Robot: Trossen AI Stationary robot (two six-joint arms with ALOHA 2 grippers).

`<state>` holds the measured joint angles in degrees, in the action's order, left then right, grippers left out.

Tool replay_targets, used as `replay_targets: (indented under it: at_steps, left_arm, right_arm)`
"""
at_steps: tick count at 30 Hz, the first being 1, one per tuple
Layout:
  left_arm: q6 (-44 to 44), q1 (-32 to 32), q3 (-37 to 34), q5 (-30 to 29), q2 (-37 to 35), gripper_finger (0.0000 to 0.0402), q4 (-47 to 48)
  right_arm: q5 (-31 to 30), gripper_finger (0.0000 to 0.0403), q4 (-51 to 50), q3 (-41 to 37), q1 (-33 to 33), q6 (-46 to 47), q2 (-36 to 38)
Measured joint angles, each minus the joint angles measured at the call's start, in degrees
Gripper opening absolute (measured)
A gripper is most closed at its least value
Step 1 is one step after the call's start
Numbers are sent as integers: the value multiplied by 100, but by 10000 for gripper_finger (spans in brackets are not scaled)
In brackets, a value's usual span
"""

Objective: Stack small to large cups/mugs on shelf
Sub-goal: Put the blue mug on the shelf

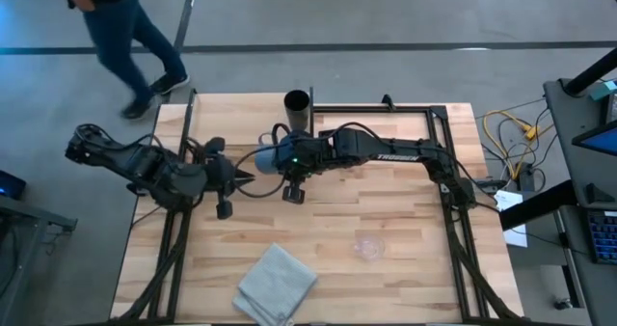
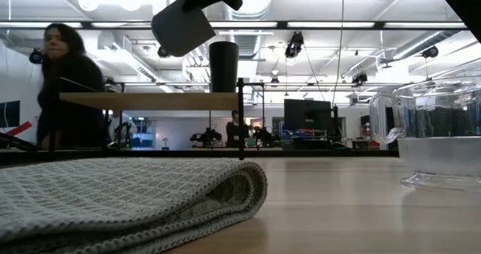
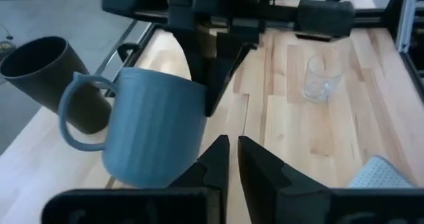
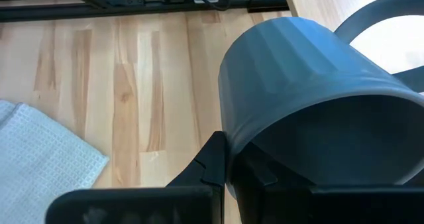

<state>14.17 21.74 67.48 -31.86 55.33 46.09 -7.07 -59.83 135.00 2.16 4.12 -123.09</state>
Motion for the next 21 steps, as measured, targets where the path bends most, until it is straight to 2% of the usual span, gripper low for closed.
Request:
replay_targets:
  at_steps: [10,14,18,21]
  left_arm:
    - [-22,-2,-9,-126,-495,19,400]
    - [-445,-2,0,-167,-678,19,403]
    - [-299,-2,0,-601,-798,19,387]
    - [-258,-4,0,-654,-878,19,391]
  right_arm:
    - [2,9,-2,0,62,180,0]
    - [1,9,0,0,99,173,0]
    - [2,9,2,0,140,143,0]
    - [2,9,2,0,179,140,0]
